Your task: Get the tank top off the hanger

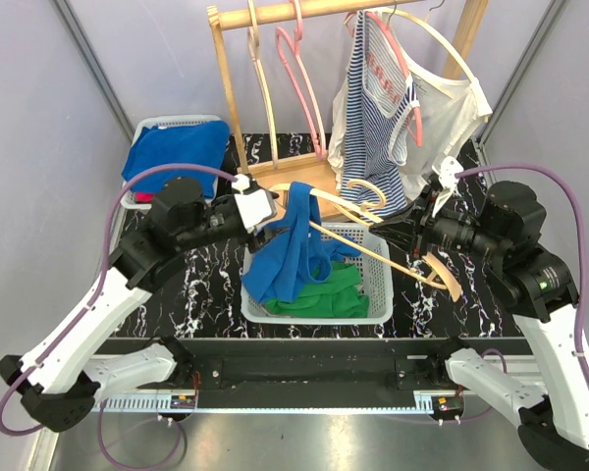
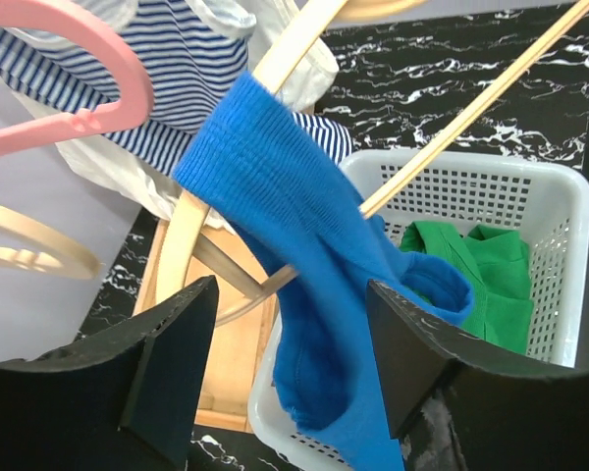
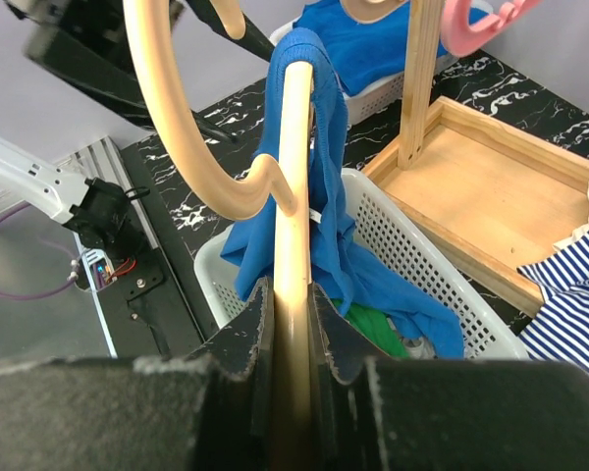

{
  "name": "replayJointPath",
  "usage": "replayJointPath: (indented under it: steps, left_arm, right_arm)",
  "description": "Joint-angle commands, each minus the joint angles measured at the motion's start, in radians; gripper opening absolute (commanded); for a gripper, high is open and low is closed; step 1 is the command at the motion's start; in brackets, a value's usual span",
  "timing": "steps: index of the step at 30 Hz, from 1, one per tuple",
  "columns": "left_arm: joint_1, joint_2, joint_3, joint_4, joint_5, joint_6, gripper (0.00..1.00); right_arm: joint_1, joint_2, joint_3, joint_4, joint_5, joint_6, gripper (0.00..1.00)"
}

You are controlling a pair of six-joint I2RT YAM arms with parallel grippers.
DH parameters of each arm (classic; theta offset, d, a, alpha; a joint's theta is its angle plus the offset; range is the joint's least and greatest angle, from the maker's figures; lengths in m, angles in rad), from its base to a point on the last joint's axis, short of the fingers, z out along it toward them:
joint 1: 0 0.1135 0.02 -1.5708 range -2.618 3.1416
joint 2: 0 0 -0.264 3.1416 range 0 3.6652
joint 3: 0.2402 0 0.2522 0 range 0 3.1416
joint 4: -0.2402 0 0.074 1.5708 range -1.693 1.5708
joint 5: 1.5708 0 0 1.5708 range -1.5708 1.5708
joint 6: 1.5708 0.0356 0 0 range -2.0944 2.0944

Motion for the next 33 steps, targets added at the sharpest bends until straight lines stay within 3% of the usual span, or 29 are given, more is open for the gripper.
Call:
replayJointPath:
  steps: [1, 10, 20, 33]
  left_arm:
    - [-0.005, -0.058, 0.015, 0.023, 0.023, 0.004, 0.69]
    - [-0.005, -0.067, -0.005, 0.003, 0.051, -0.015, 0.71]
    - [-0.005, -0.033, -0.068, 0.024, 0.119, -0.067, 0.67]
    - [-0.005, -0.015, -0.073, 0.049, 0.105, -0.087, 0.62]
  right_arm:
    - [0.002, 0.015, 0.014, 0.071, 0.001, -0.005, 0.04]
    - [0.002, 0.016, 0.016, 0.074, -0.007, -0.005, 0.04]
    - [0.004, 0.007, 0.023, 0.087, -0.016, 0.007, 0.03]
    - [0.004, -0.022, 0.022, 0.099, -0.048, 0.023, 0.03]
